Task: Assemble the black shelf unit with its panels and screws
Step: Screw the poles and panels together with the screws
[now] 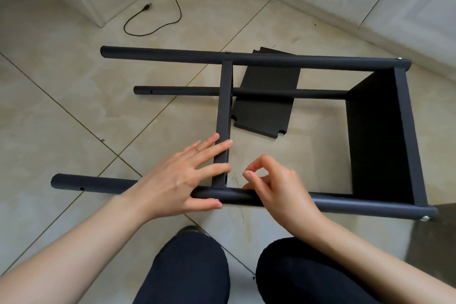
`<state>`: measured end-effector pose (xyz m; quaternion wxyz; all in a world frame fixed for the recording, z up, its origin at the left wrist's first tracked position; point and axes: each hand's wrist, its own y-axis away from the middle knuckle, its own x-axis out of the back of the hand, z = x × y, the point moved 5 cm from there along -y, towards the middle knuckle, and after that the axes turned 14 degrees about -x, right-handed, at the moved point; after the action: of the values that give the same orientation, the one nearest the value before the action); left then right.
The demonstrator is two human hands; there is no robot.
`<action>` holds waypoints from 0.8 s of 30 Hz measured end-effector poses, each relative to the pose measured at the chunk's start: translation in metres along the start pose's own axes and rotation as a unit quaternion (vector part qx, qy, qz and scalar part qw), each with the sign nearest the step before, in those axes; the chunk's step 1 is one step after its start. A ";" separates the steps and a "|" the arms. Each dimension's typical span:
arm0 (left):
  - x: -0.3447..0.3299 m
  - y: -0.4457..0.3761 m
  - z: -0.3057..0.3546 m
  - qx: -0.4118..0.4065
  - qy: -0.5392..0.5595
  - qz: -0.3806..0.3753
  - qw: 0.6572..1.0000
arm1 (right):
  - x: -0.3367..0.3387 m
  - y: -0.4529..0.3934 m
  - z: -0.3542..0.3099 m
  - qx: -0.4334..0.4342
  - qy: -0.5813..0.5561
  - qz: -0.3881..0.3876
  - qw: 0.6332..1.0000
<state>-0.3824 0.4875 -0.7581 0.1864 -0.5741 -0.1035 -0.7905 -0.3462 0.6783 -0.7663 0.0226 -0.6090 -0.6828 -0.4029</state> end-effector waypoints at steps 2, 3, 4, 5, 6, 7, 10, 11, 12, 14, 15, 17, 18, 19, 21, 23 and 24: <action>-0.002 0.000 0.000 -0.002 0.012 0.012 1.000 | 0.003 -0.004 -0.002 -0.003 0.016 -0.037 0.999; -0.002 0.000 0.000 0.000 0.019 0.013 1.000 | 0.004 -0.007 -0.004 -0.009 0.019 -0.059 0.998; -0.003 0.000 -0.001 0.002 0.024 0.012 1.000 | 0.004 -0.010 -0.005 -0.017 0.019 -0.081 0.996; -0.003 0.000 -0.001 0.005 0.029 0.011 0.999 | 0.005 -0.013 -0.007 -0.029 0.009 -0.104 0.994; -0.004 0.000 -0.002 0.006 0.033 0.012 0.999 | 0.006 -0.017 -0.009 -0.041 -0.015 -0.123 0.991; -0.004 0.000 -0.002 0.006 0.035 0.015 0.999 | 0.007 -0.022 -0.010 -0.055 -0.047 -0.140 0.987; -0.005 0.000 -0.002 0.001 0.029 0.022 0.999 | 0.006 -0.034 -0.009 -0.098 -0.107 -0.188 0.971; -0.005 0.000 -0.001 0.001 0.029 0.024 0.999 | 0.003 -0.037 -0.007 -0.112 -0.098 -0.204 0.968; -0.005 0.000 -0.001 0.002 0.029 0.024 0.999 | 0.000 -0.040 -0.006 -0.125 -0.082 -0.220 0.964; -0.005 0.000 -0.001 0.003 0.025 0.025 0.999 | -0.007 -0.046 -0.002 -0.151 -0.070 -0.257 0.952; -0.005 -0.001 -0.001 0.004 0.023 0.025 0.999 | -0.010 -0.048 -0.001 -0.165 -0.082 -0.278 0.943; -0.005 0.000 -0.001 0.005 0.021 0.025 0.999 | -0.016 -0.053 -0.001 -0.183 -0.111 -0.308 0.927; -0.005 -0.001 -0.001 0.007 0.022 0.024 0.999 | -0.018 -0.056 -0.001 -0.185 -0.119 -0.313 0.924; -0.004 -0.001 0.000 0.008 0.023 0.024 0.999 | -0.020 -0.058 -0.001 -0.187 -0.129 -0.315 0.921; -0.004 -0.001 0.000 0.009 0.023 0.025 0.999 | -0.024 -0.060 0.000 -0.197 -0.155 -0.324 0.912; -0.003 -0.001 0.001 0.010 0.025 0.024 0.999 | -0.027 -0.061 0.001 -0.207 -0.175 -0.338 0.901; -0.003 -0.002 0.001 0.012 0.028 0.025 0.999 | -0.028 -0.061 0.002 -0.210 -0.181 -0.347 0.896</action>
<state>-0.3809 0.4900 -0.7606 0.2155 -0.5516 -0.0934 -0.8004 -0.3904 0.6606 -0.8143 -0.3707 -0.3859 -0.7429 -0.4021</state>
